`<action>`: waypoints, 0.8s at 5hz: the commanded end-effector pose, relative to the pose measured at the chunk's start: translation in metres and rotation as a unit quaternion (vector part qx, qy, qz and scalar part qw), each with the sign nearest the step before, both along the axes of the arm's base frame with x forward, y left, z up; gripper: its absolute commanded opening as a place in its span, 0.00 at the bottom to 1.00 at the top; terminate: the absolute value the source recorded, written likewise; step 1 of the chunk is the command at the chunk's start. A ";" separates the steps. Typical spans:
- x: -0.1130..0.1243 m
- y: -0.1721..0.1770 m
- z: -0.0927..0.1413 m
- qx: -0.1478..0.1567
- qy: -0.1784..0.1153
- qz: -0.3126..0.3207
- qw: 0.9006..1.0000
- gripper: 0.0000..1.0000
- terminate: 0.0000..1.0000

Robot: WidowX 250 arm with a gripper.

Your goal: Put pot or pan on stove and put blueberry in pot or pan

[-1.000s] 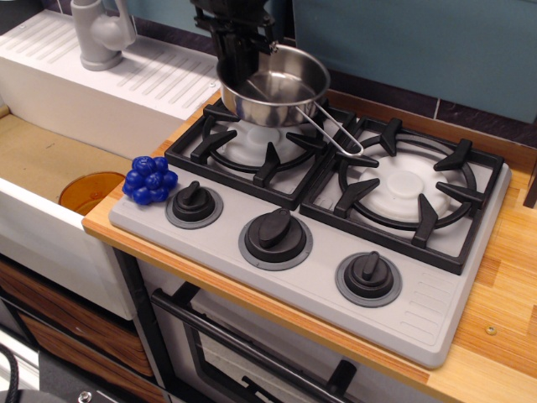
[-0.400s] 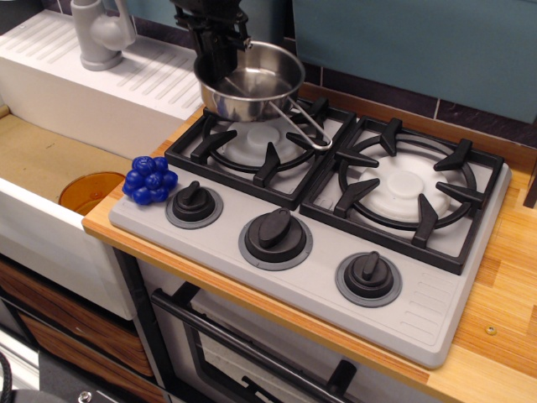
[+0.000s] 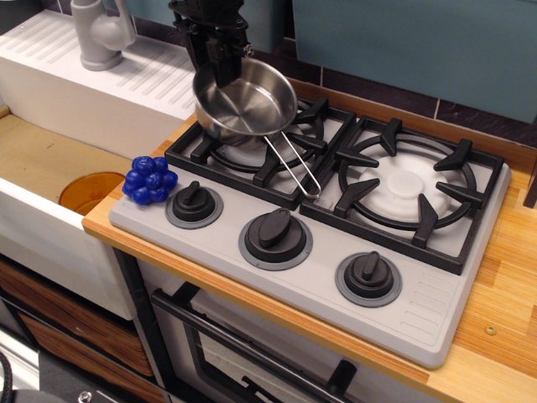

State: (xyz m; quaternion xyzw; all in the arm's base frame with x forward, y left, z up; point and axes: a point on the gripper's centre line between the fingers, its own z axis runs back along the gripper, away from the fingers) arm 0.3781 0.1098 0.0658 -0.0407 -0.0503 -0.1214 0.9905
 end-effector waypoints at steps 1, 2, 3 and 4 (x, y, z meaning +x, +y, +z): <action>0.000 -0.018 0.036 0.013 -0.024 0.013 1.000 1.00 0.00; -0.005 -0.028 0.049 0.014 -0.012 0.022 1.000 1.00 0.00; -0.009 -0.035 0.063 0.018 0.000 0.029 0.999 1.00 0.00; -0.013 -0.041 0.083 0.024 0.015 0.034 0.999 1.00 0.00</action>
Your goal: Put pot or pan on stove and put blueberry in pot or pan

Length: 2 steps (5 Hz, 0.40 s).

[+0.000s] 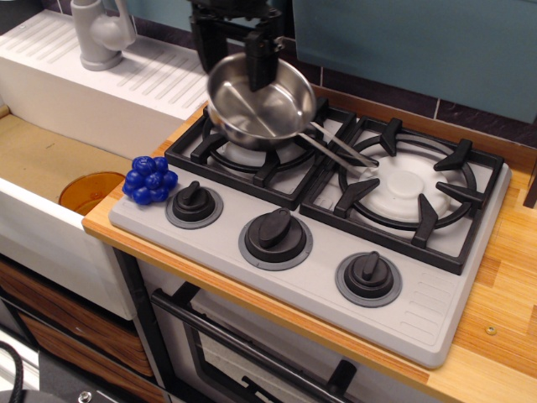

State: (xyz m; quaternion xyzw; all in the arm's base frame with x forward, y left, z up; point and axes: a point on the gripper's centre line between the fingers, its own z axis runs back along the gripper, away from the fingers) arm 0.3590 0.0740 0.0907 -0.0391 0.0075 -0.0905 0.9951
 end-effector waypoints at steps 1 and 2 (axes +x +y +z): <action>0.002 -0.011 0.072 0.021 -0.028 0.010 0.999 1.00 0.00; -0.003 -0.019 0.079 0.021 -0.024 0.014 0.999 1.00 0.00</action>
